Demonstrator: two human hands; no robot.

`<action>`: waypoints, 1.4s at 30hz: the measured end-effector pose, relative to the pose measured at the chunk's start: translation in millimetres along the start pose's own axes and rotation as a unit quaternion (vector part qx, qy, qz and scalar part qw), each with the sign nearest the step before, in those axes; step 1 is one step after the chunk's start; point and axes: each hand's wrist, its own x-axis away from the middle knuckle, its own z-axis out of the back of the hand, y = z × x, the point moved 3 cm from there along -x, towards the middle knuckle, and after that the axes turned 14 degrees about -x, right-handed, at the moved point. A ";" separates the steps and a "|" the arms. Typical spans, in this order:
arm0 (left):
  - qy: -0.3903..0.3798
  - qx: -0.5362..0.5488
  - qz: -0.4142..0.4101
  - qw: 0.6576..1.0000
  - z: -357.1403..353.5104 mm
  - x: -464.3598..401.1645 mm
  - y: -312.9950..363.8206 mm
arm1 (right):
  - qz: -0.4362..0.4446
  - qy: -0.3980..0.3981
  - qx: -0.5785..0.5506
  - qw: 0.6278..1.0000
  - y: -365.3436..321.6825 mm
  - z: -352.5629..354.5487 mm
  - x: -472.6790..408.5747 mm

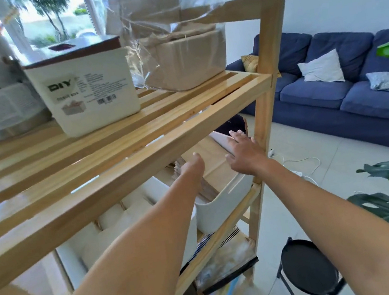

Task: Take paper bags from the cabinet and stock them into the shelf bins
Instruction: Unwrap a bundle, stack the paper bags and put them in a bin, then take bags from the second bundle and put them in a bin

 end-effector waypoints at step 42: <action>0.311 -0.507 0.089 0.799 456.2 384.0 -523.1 | 0.184 -0.249 -0.263 0.914 -604.4 -232.7 289.4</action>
